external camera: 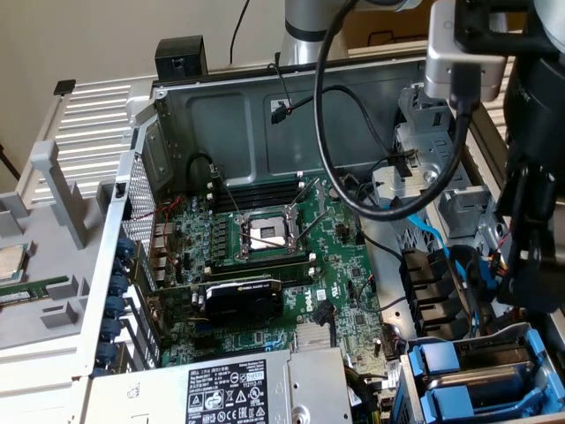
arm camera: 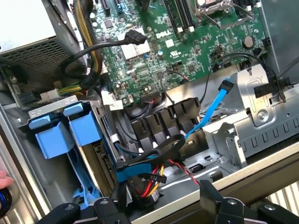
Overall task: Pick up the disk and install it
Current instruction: 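Insert the first disk wire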
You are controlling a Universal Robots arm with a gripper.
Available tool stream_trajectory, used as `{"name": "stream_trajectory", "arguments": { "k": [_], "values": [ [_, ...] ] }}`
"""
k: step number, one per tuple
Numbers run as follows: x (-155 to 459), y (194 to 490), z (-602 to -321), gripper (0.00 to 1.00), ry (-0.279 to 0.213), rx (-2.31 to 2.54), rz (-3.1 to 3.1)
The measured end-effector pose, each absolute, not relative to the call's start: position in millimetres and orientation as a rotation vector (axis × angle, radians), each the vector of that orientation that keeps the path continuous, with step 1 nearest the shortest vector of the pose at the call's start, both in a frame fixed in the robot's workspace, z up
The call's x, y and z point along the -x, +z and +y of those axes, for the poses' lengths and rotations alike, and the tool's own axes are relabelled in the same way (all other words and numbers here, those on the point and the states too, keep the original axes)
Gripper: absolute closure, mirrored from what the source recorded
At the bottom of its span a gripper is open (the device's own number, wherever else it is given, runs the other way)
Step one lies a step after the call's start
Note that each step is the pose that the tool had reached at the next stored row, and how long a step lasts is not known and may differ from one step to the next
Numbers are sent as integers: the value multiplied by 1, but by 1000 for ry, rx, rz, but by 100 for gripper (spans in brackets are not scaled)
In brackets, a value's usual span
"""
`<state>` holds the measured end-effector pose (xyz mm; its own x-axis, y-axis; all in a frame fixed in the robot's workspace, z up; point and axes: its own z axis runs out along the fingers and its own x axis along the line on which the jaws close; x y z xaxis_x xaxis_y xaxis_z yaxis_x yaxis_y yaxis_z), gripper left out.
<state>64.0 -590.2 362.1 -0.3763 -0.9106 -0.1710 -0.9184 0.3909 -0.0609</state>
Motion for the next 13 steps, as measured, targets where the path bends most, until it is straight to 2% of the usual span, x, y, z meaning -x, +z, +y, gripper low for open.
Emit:
{"name": "stream_trajectory", "arguments": {
  "k": [13],
  "values": [
    [-60, 361, -590, 27, 64, 1504, 2566]
  ]
}}
